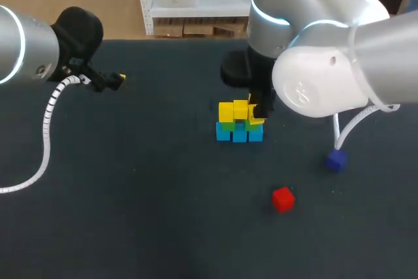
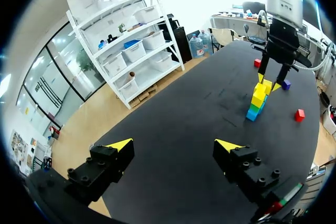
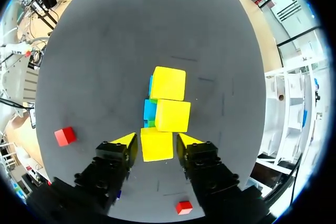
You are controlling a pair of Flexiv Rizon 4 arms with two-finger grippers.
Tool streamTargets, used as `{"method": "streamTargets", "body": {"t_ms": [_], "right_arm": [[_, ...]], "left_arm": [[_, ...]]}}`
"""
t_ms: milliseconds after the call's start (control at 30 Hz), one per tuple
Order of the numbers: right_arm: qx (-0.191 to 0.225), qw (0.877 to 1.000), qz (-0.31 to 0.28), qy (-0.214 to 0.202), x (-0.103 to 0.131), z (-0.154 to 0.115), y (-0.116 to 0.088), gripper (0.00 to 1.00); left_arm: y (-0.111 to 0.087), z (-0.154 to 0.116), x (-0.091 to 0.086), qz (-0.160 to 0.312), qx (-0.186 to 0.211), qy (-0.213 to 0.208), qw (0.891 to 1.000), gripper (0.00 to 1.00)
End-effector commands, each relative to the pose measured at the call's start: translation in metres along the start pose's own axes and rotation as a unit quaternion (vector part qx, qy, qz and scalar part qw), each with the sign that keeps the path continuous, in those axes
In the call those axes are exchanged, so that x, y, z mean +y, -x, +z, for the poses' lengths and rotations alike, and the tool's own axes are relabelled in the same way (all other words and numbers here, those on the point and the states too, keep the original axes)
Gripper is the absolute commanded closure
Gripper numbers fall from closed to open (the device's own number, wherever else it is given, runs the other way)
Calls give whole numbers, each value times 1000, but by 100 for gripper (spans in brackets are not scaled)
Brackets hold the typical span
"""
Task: Place the blue cubes, place green cubes on the blue cubes, place the yellow cubes on the green cubes, then place the red cubes on the yellow cubes, and place purple cube on the red cubes.
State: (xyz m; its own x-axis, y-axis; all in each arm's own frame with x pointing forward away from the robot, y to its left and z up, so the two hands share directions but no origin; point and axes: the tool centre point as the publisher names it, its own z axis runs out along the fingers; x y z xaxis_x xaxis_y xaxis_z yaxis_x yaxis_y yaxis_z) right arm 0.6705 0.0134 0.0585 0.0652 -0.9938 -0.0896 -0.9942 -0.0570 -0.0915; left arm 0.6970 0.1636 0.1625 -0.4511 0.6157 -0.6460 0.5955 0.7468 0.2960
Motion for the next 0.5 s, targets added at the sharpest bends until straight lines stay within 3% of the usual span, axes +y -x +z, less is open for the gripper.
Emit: {"method": "streamTargets", "body": {"t_ms": [33, 200, 267, 500], "right_arm": [[-1, 1000, 1, 5, -3, 0, 1, 42], [-3, 1000, 5, 6, -3, 1, 1, 40], [-1, 1000, 8, 5, -4, 1, 0, 50], [0, 1000, 14, 3, -6, 1, 0, 58]], "left_arm": [[0, 1, 1, 1, -1, -2, 1000, 0], [0, 1, 1, 1, -1, -2, 1000, 0], [0, 1, 1, 1, -1, -2, 1000, 0], [0, 1, 1, 1, -1, -2, 1000, 0]]}}
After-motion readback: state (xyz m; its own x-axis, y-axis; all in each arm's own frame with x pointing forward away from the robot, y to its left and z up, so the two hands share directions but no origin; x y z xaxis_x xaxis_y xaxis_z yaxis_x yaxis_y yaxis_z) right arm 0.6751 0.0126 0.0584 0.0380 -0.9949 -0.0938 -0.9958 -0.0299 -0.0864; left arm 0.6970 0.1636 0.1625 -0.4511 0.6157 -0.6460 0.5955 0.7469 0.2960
